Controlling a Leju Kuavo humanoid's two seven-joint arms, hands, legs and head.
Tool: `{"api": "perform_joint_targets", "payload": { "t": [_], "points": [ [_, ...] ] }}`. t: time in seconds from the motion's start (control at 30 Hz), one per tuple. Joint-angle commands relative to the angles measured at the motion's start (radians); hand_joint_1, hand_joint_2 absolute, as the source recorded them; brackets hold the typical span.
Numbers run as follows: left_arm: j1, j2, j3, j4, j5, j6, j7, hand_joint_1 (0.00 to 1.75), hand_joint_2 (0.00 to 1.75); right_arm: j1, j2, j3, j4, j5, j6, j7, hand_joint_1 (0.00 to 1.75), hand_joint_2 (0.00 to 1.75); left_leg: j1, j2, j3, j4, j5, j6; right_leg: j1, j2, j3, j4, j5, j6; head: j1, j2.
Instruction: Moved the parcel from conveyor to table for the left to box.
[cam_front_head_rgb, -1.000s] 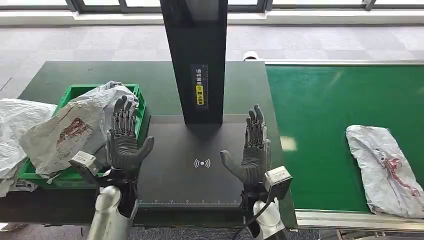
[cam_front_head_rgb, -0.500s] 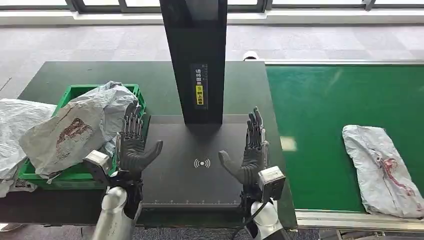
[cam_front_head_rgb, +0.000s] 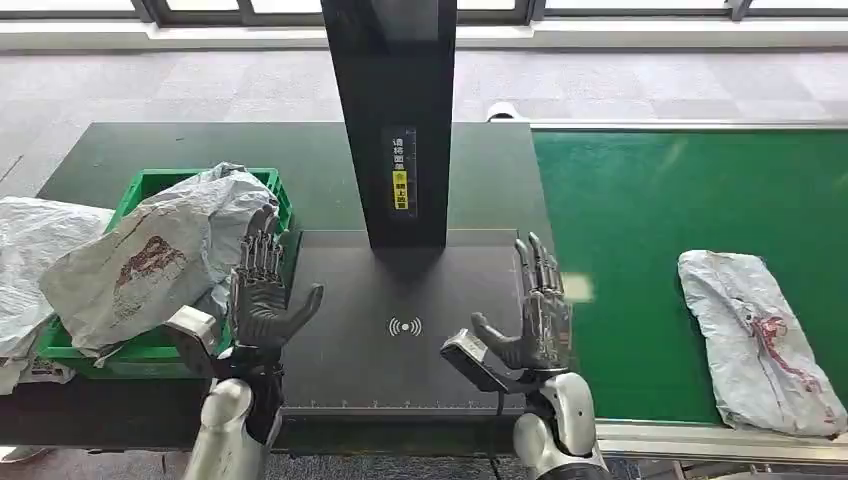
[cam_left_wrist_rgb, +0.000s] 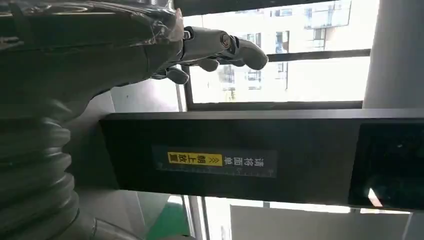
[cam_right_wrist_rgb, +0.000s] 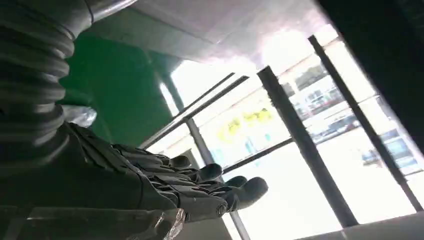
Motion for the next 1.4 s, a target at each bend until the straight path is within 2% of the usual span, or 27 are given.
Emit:
{"api": "perform_joint_targets", "payload": {
  "t": [0.03, 0.17, 0.43, 0.47, 0.6, 0.63, 1.03, 1.2, 1.4],
  "points": [
    [0.104, -0.028, 0.007, -0.060, 0.012, 0.026, 0.003, 0.00, 1.75, -0.151, -0.172, -0.356, 0.246, 0.160, -0.001, 0.135, 0.00, 1.75, -0.001, 0.000, 0.005, -0.003, 0.000, 0.002, -0.001, 0.000, 0.005, -0.003, 0.000, 0.001, 0.000, 0.000],
    [0.130, -0.028, 0.004, -0.089, 0.019, 0.041, 0.003, 0.00, 1.75, -0.205, -0.211, -0.509, 0.337, 0.186, -0.001, 0.190, 0.00, 1.75, -0.002, -0.002, 0.005, -0.003, -0.001, 0.004, -0.002, -0.003, 0.006, -0.004, 0.000, 0.002, 0.000, 0.000],
    [0.135, -0.028, 0.001, -0.094, 0.020, 0.042, 0.003, 0.00, 1.75, -0.211, -0.223, -0.519, 0.349, 0.177, -0.001, 0.174, 0.00, 1.75, -0.003, 0.002, 0.004, -0.002, -0.002, 0.003, -0.002, 0.000, 0.004, -0.002, 0.000, 0.001, 0.000, 0.000],
    [0.133, -0.028, -0.001, -0.095, 0.021, 0.052, 0.003, 0.00, 1.75, -0.225, -0.210, -0.553, 0.369, 0.208, -0.001, 0.235, 0.00, 1.75, -0.002, 0.002, 0.005, -0.002, -0.002, 0.003, -0.001, 0.001, 0.004, -0.003, 0.000, 0.001, 0.000, 0.000],
    [0.126, -0.028, 0.010, -0.098, 0.023, 0.068, 0.003, 0.00, 1.75, -0.316, -0.247, -0.650, 0.541, 0.187, -0.001, 0.277, 0.00, 1.75, -0.003, 0.001, 0.003, -0.001, -0.001, 0.003, -0.001, 0.000, 0.002, -0.001, 0.000, 0.002, 0.000, 0.000],
    [0.123, -0.028, 0.014, -0.098, 0.026, 0.060, 0.003, 0.00, 1.75, -0.338, -0.255, -0.656, 0.582, 0.205, -0.001, 0.299, 0.00, 1.75, -0.003, 0.001, 0.004, -0.001, -0.001, 0.004, -0.001, 0.000, 0.003, -0.002, 0.000, 0.002, 0.000, 0.000],
    [0.123, -0.028, 0.014, -0.098, 0.026, 0.060, 0.003, 0.00, 1.75, -0.338, -0.255, -0.656, 0.582, 0.205, -0.001, 0.299, 0.00, 1.75, -0.002, 0.001, 0.002, -0.001, -0.001, 0.003, -0.001, 0.000, 0.002, -0.001, 0.000, 0.001, 0.000, 0.000],
    [0.120, -0.028, 0.012, -0.107, 0.015, 0.059, 0.003, 0.00, 1.75, -0.417, -0.296, -0.701, 0.800, 0.226, 0.002, 0.425, 0.00, 1.75, -0.003, 0.002, 0.003, -0.001, -0.001, 0.003, -0.002, 0.001, 0.003, -0.001, 0.000, 0.002, 0.000, 0.000],
    [0.103, -0.028, 0.021, -0.080, 0.009, 0.049, 0.003, 0.00, 1.75, -0.420, -0.329, -0.687, 0.848, 0.228, 0.091, 0.543, 0.00, 1.75, -0.002, 0.002, 0.004, -0.002, -0.001, 0.004, -0.001, 0.000, 0.004, -0.003, 0.001, 0.002, 0.000, 0.000]
  ]
}}
